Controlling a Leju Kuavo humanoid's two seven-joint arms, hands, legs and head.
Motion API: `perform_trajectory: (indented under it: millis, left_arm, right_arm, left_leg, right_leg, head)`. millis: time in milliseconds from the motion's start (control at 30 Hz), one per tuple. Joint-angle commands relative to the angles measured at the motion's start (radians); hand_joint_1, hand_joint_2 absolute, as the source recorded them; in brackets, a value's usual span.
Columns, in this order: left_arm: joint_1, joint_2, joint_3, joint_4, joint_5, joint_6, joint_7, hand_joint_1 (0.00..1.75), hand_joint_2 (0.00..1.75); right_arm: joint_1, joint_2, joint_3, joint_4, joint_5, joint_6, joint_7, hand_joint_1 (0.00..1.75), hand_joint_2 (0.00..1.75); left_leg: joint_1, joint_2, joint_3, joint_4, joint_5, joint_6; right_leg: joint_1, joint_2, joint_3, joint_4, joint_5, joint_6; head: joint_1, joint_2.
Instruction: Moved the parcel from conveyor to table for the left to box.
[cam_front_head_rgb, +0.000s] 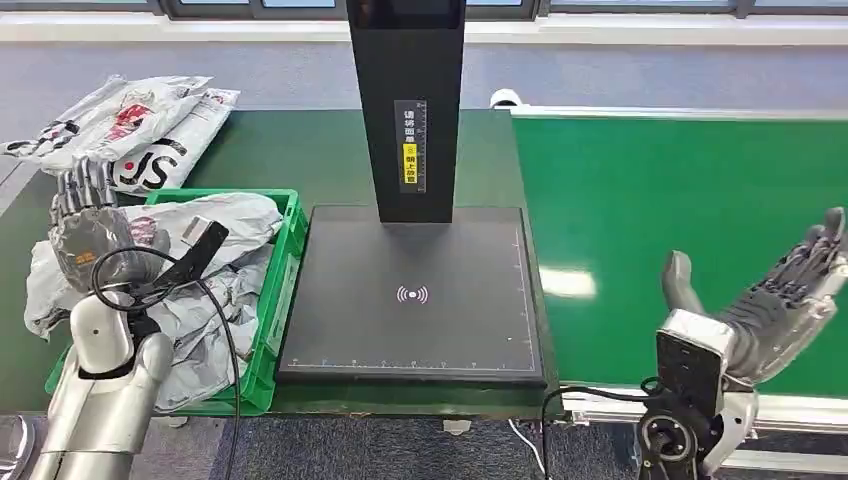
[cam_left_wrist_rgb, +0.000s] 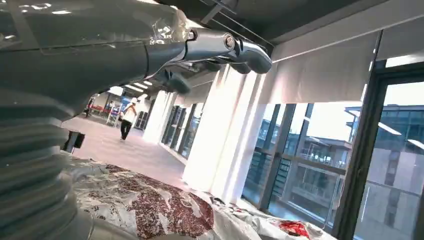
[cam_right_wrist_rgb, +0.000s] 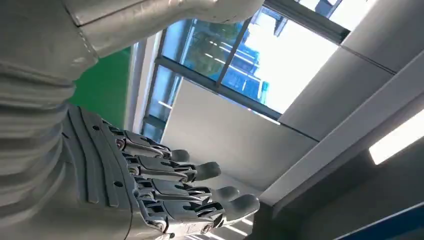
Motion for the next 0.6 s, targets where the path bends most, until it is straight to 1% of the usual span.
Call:
perform_trajectory:
  millis: [33, 67, 133, 167, 200, 267, 333, 367, 400, 467, 600]
  left_arm:
    - [-0.040, -0.099, 0.007, 0.005, 0.198, -0.049, -0.098, 0.00, 1.75]
    - [-0.041, -0.102, -0.009, -0.018, 0.241, -0.046, -0.108, 0.00, 1.75]
    - [-0.034, -0.100, -0.026, -0.050, 0.251, -0.045, -0.103, 0.00, 1.75]
    - [-0.034, -0.103, -0.036, -0.072, 0.298, -0.046, -0.119, 0.00, 1.75]
    - [-0.033, -0.110, -0.058, -0.116, 0.432, -0.062, -0.177, 0.00, 1.75]
    - [-0.030, -0.126, -0.111, -0.199, 0.632, -0.091, -0.248, 0.00, 1.75]
    - [-0.014, -0.123, -0.166, -0.278, 0.668, -0.100, -0.222, 0.00, 1.75]
    - [-0.012, -0.124, -0.182, -0.300, 0.707, -0.099, -0.238, 0.00, 1.75]
    - [0.000, -0.124, -0.215, -0.346, 0.789, -0.094, -0.274, 0.00, 1.75]
    - [0.021, -0.134, -0.268, -0.406, 0.872, -0.093, -0.300, 0.00, 1.75]
    - [0.024, -0.131, -0.275, -0.407, 0.871, -0.088, -0.295, 0.00, 1.75]
  right_arm:
    - [-0.014, -0.037, 0.029, -0.004, 0.000, 0.003, 0.017, 0.00, 1.75]
    - [-0.008, -0.039, 0.029, -0.008, -0.004, 0.003, 0.015, 0.00, 1.75]
    - [-0.003, -0.039, 0.029, -0.010, -0.008, 0.003, 0.010, 0.00, 1.75]
    - [-0.006, -0.040, 0.030, -0.007, -0.010, 0.003, 0.009, 0.00, 1.75]
    - [-0.008, -0.040, 0.029, -0.006, -0.013, 0.003, 0.007, 0.00, 1.75]
    - [0.002, -0.042, 0.028, -0.010, -0.024, 0.003, -0.002, 0.00, 1.75]
    - [0.008, -0.039, 0.026, -0.010, -0.033, 0.003, -0.013, 0.00, 1.75]
    - [0.007, -0.042, 0.030, -0.008, -0.037, 0.003, -0.013, 0.00, 1.75]
    - [0.008, -0.042, 0.033, -0.006, -0.045, 0.003, -0.015, 0.00, 1.75]
    - [0.017, -0.038, 0.035, 0.000, -0.057, 0.003, -0.023, 0.00, 1.75]
    - [0.018, -0.035, 0.033, 0.001, -0.058, 0.003, -0.029, 0.00, 1.75]
  left_leg:
    - [0.000, -0.001, 0.002, -0.002, 0.000, 0.001]
    - [0.000, -0.003, 0.002, -0.002, 0.000, 0.001]
    - [0.000, -0.003, 0.000, 0.000, 0.000, 0.001]
    - [0.001, -0.003, 0.001, 0.000, 0.000, 0.001]
    - [0.000, -0.002, 0.000, 0.000, 0.000, 0.001]
    - [0.000, -0.003, 0.000, 0.000, 0.000, 0.001]
    - [0.001, -0.003, -0.001, 0.001, 0.000, 0.001]
    - [0.001, -0.005, 0.000, 0.001, 0.000, 0.001]
    - [0.001, -0.004, 0.002, -0.001, 0.000, 0.001]
    - [0.001, -0.002, 0.001, 0.000, -0.001, 0.001]
    - [0.000, -0.002, 0.001, -0.001, -0.001, 0.001]
  right_leg:
    - [0.000, -0.002, 0.003, -0.002, 0.000, 0.000]
    - [0.001, -0.004, 0.004, -0.003, 0.000, 0.000]
    - [0.000, -0.003, 0.001, -0.001, -0.001, 0.000]
    - [0.001, -0.004, 0.002, -0.002, 0.000, 0.000]
    - [0.000, -0.002, 0.001, -0.001, 0.000, 0.000]
    - [0.000, -0.004, 0.001, -0.001, -0.001, 0.000]
    - [0.001, -0.004, 0.000, -0.001, -0.001, 0.000]
    - [0.001, -0.007, 0.002, -0.002, -0.001, 0.001]
    - [0.002, -0.006, 0.004, -0.003, -0.001, 0.001]
    - [0.001, -0.004, 0.003, -0.003, -0.001, 0.001]
    - [0.000, -0.003, 0.002, -0.002, -0.001, 0.000]
  head:
    - [0.000, 0.000]
    - [0.000, 0.000]
    - [0.000, 0.000]
    - [0.000, 0.000]
    - [0.000, 0.000]
    - [0.000, 0.000]
    - [0.000, 0.000]
    - [0.000, 0.000]
    - [0.000, 0.000]
    - [0.000, 0.000]
    - [0.000, 0.000]
